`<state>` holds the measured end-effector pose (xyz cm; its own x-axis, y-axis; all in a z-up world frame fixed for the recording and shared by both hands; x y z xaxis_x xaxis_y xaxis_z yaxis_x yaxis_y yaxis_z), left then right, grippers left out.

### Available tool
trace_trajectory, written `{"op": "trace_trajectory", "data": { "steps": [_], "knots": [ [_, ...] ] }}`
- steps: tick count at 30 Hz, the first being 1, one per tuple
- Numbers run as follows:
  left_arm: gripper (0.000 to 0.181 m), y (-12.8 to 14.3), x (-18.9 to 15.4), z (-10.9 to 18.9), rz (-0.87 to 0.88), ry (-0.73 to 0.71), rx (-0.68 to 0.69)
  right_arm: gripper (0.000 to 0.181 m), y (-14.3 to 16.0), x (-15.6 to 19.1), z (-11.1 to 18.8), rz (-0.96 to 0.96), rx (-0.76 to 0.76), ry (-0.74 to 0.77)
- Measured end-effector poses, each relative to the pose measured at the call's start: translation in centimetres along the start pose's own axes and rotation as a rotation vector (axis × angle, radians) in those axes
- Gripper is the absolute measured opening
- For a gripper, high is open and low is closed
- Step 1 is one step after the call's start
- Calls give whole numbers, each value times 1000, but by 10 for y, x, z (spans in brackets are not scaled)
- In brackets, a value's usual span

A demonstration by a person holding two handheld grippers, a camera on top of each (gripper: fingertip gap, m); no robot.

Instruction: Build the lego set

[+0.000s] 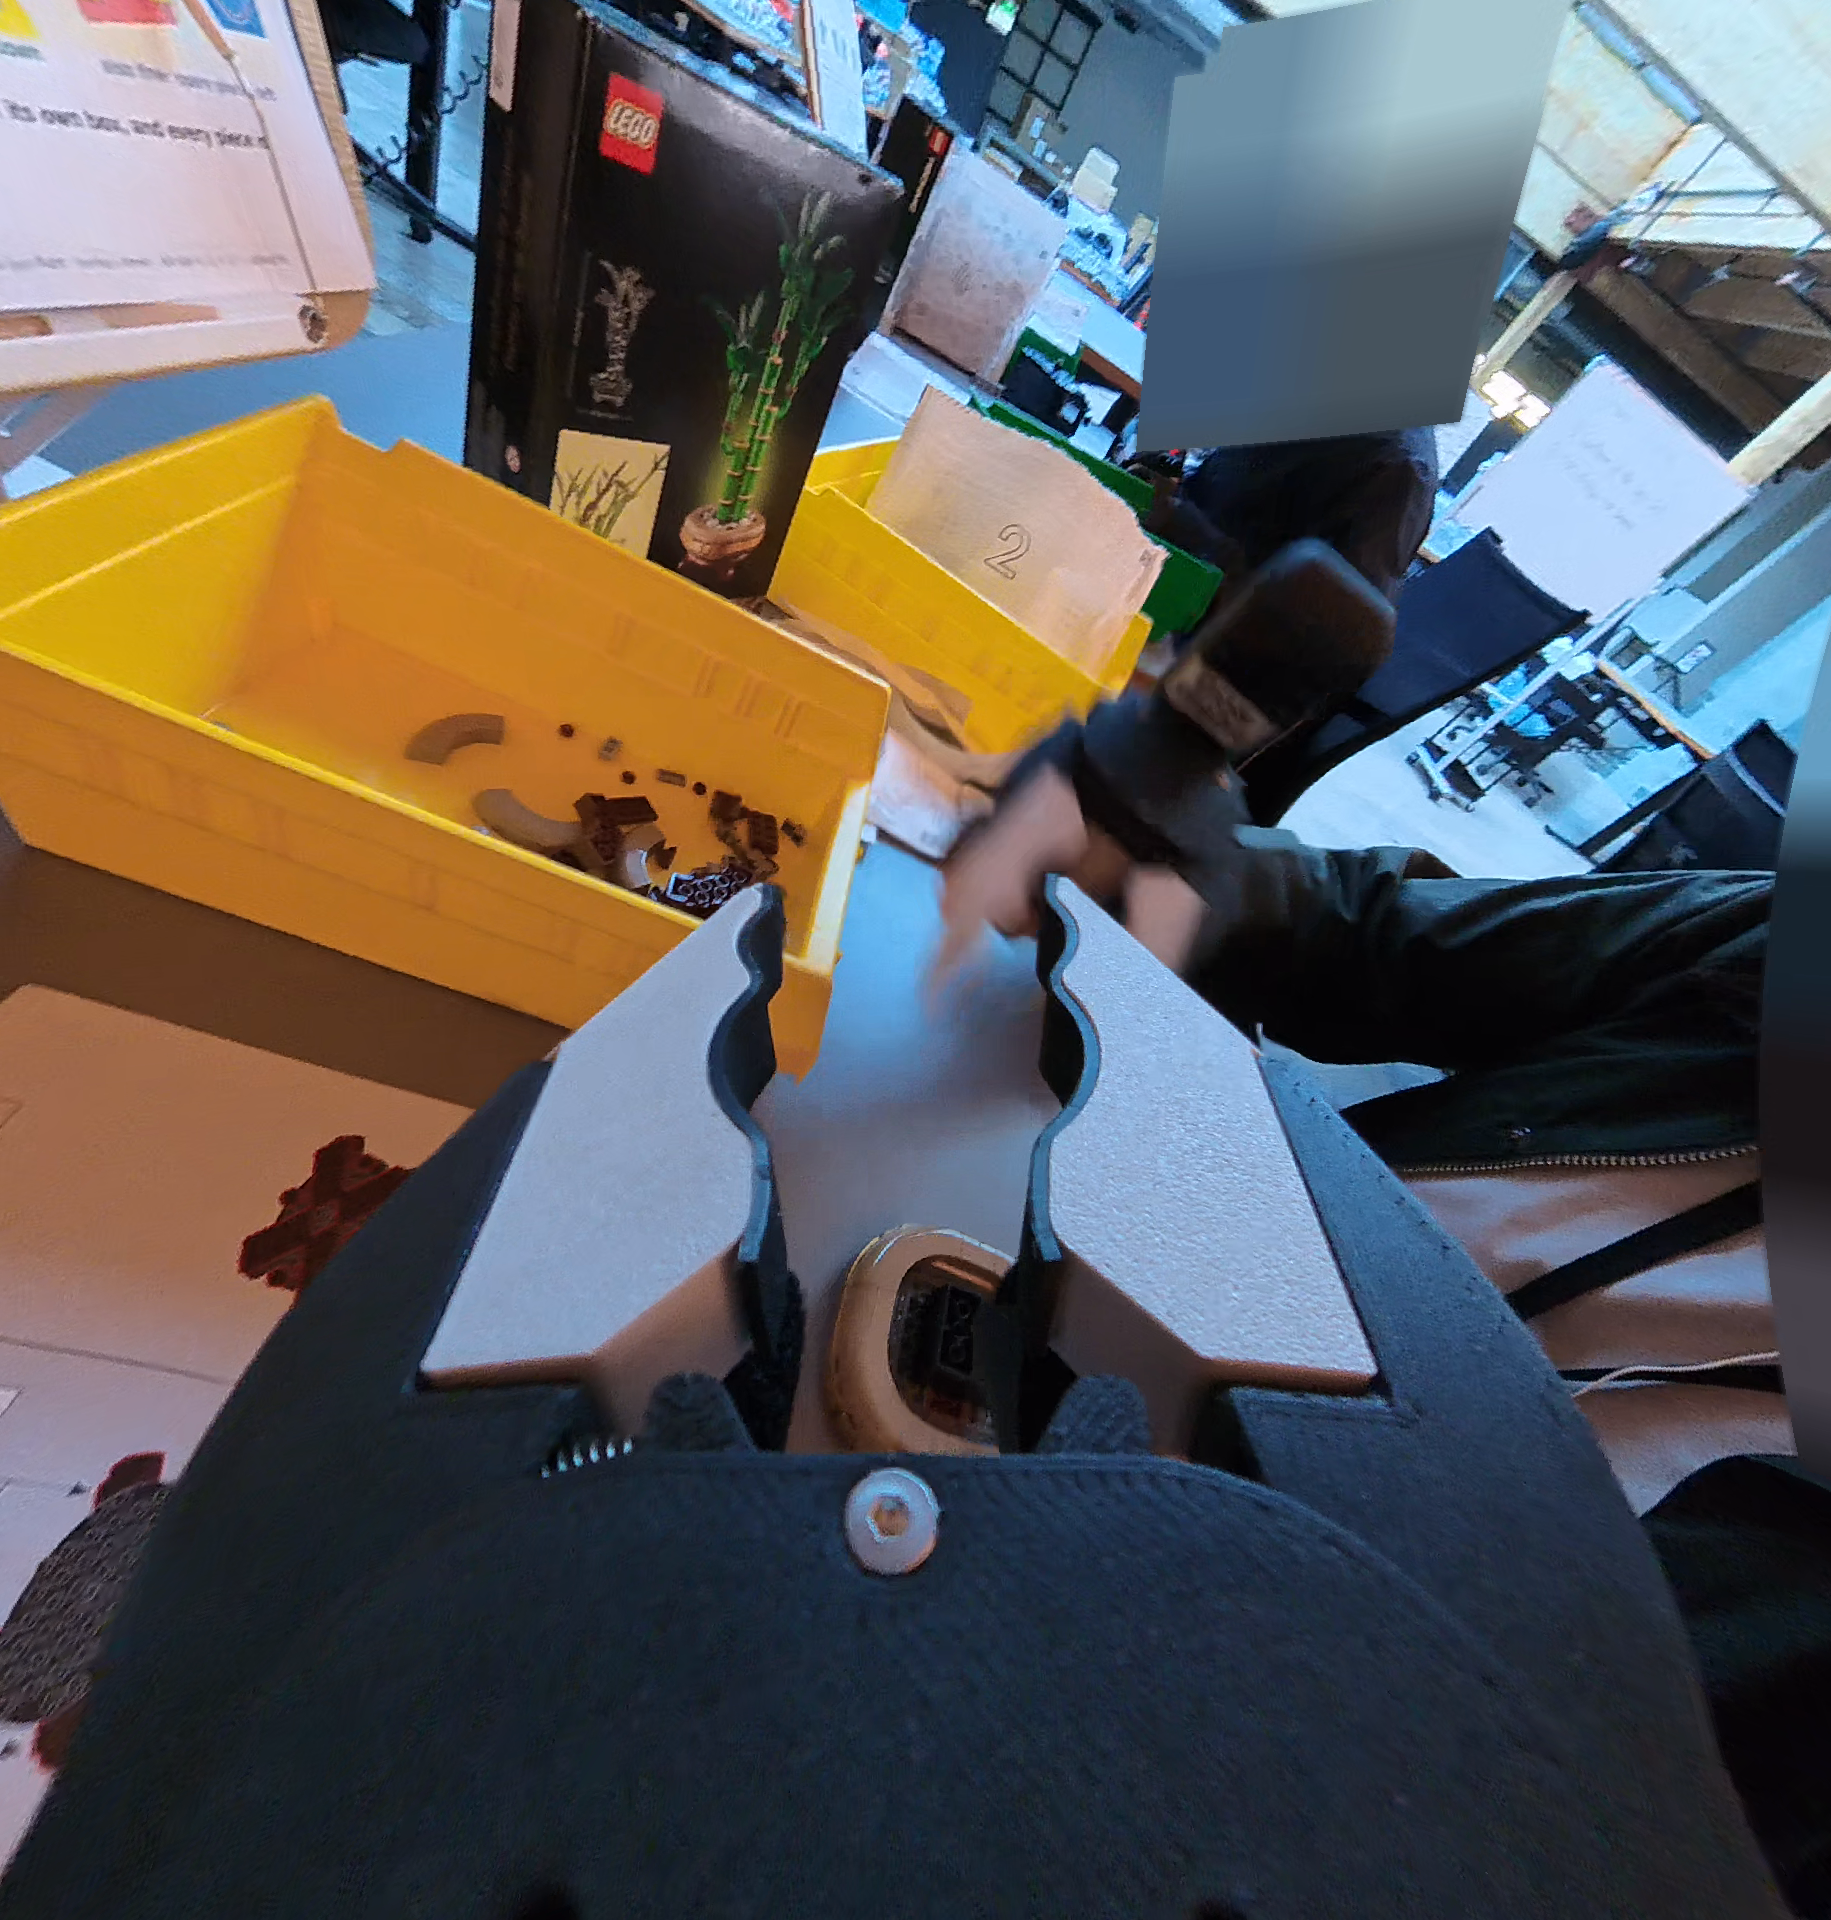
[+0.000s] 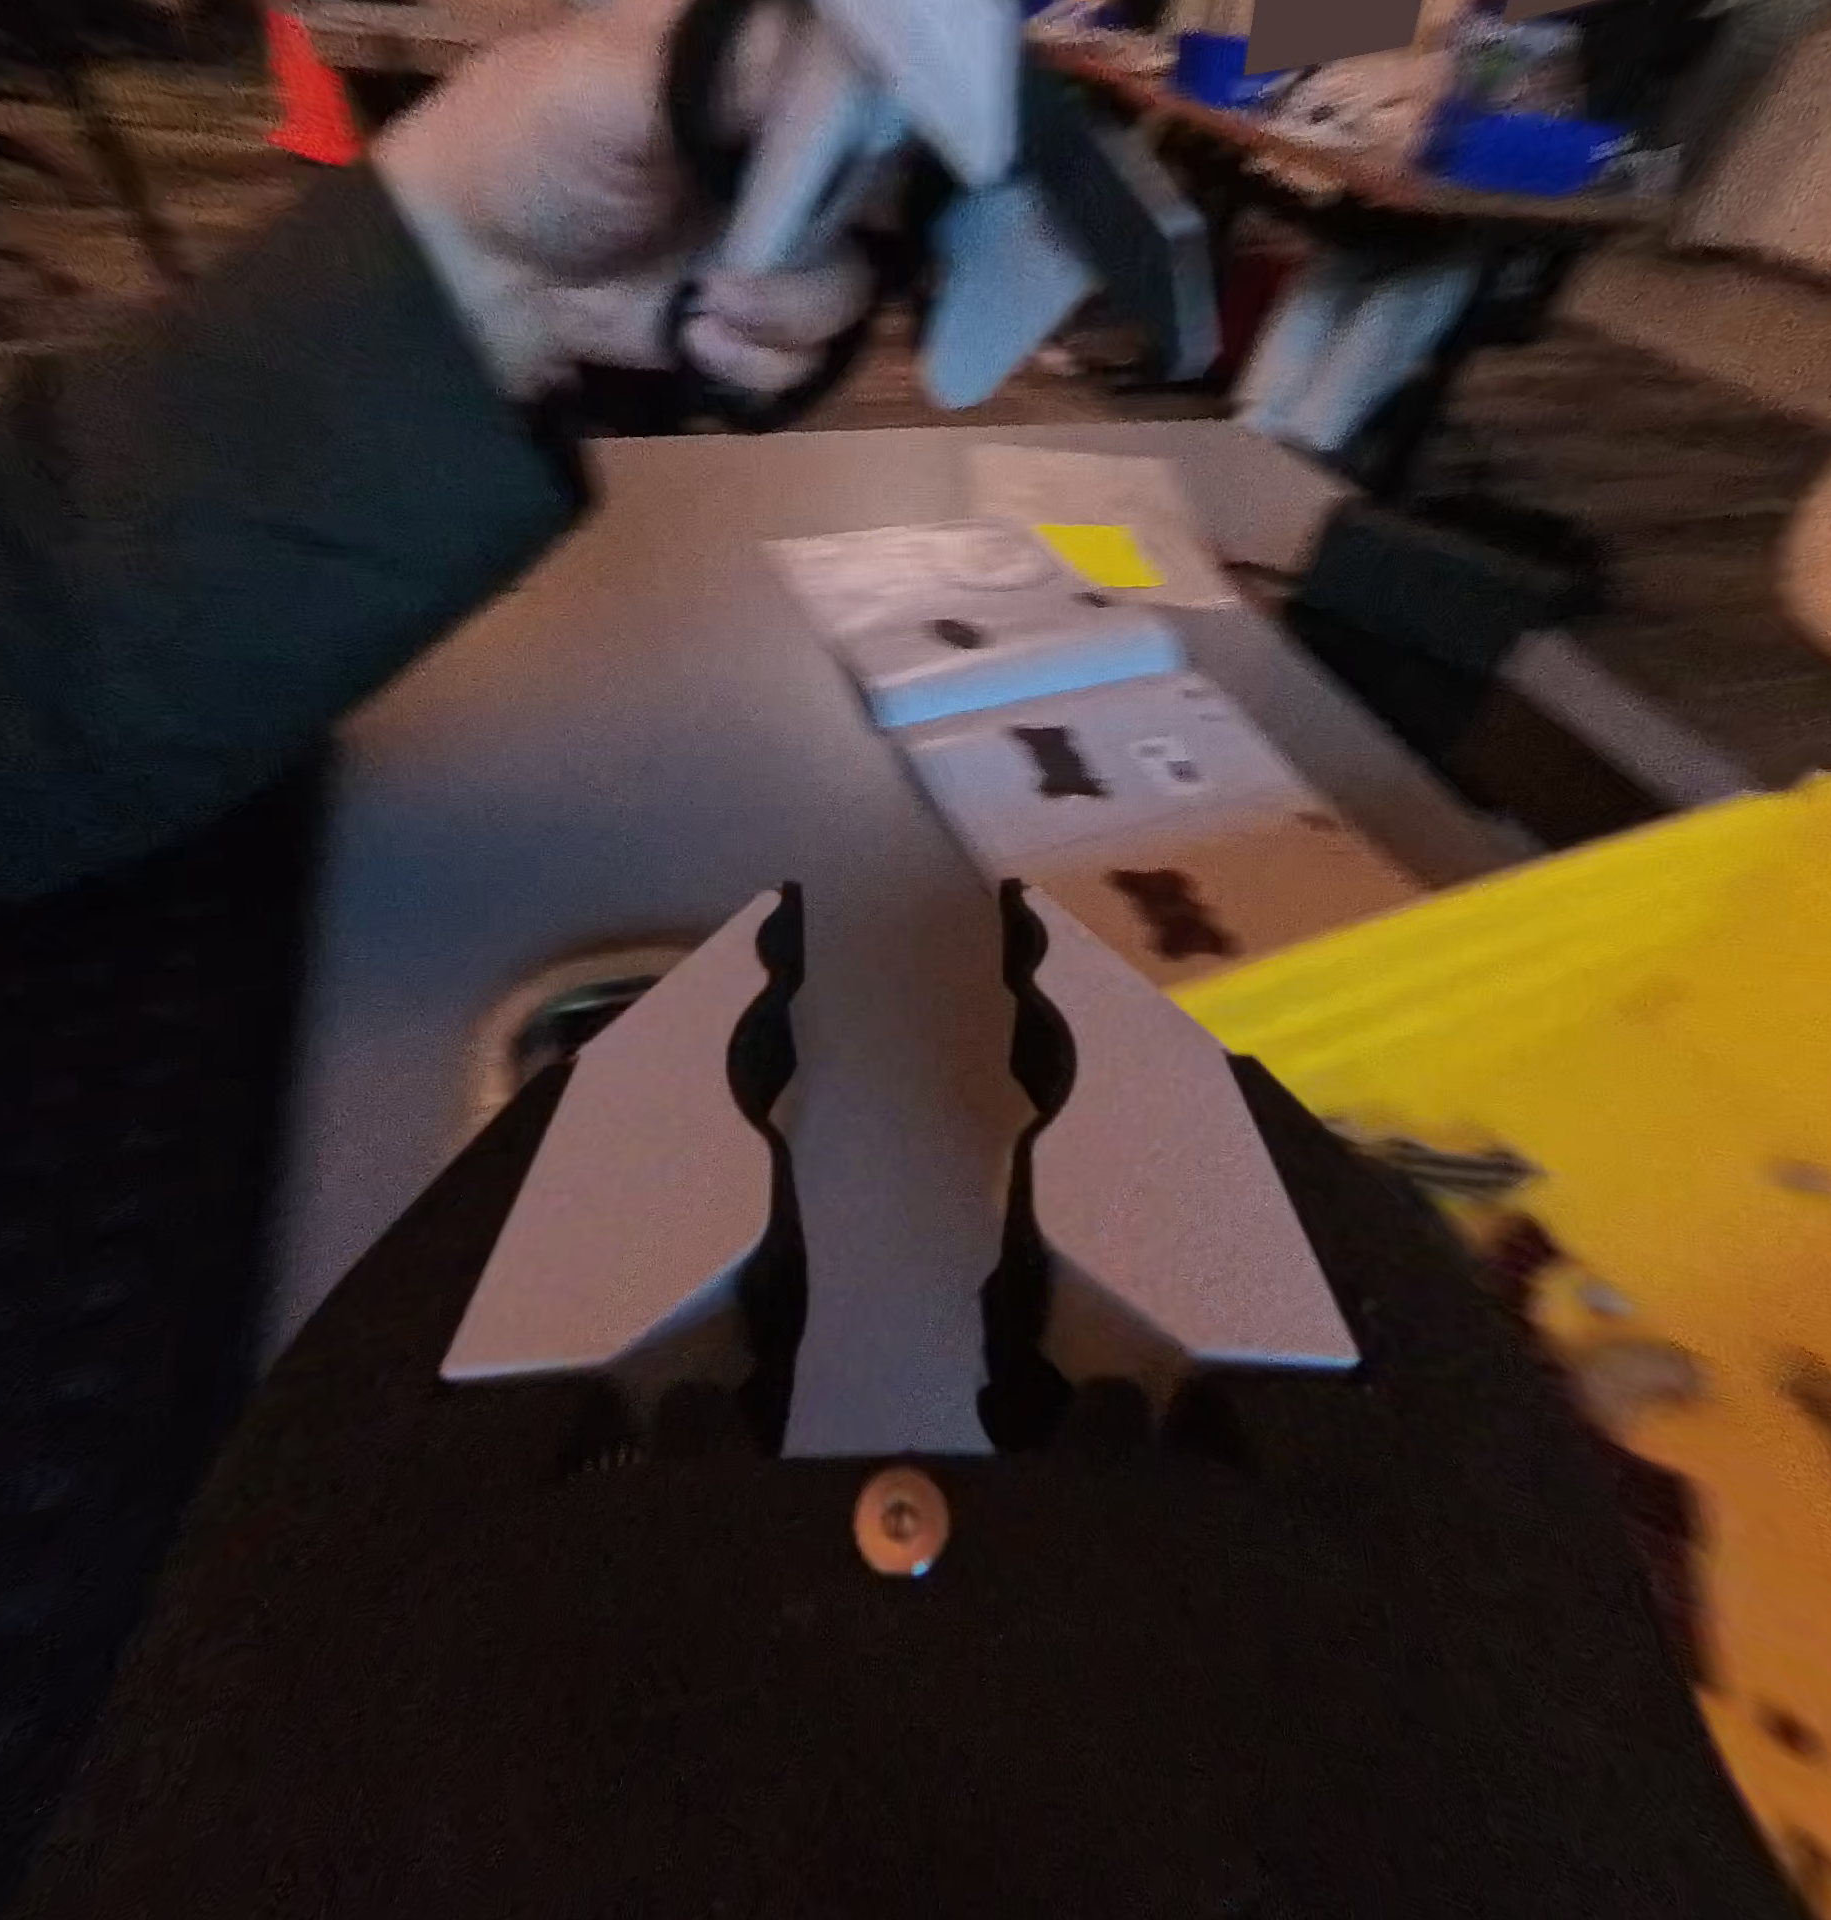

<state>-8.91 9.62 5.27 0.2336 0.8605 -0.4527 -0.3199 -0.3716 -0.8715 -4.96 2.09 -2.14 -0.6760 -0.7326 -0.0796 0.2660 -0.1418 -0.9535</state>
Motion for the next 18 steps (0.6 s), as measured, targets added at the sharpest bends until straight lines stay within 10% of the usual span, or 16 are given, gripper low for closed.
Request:
{"op": "trace_trajectory", "data": {
  "steps": [3, 18],
  "knots": [
    [49, 6, 3, 0, 0, -22, 41, 53, 30, 68, -28, -167, 169, -337],
    [58, 88, -7, -22, -41, 100, 482, 32, 97, 37, -37, -31, 424, -161]
  ]
}}
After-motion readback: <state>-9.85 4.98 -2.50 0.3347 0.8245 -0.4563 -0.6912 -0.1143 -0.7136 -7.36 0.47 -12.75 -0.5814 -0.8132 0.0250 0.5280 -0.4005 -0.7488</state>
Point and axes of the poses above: each gripper's, where its closed fingertips meet, z back along the fingers, y out of its underside, x = y × z across the jaws, the point moved 2 cm from there along z, back along the fingers, and after that the axes turned 2 degrees about -x, right-handed, at the moved point
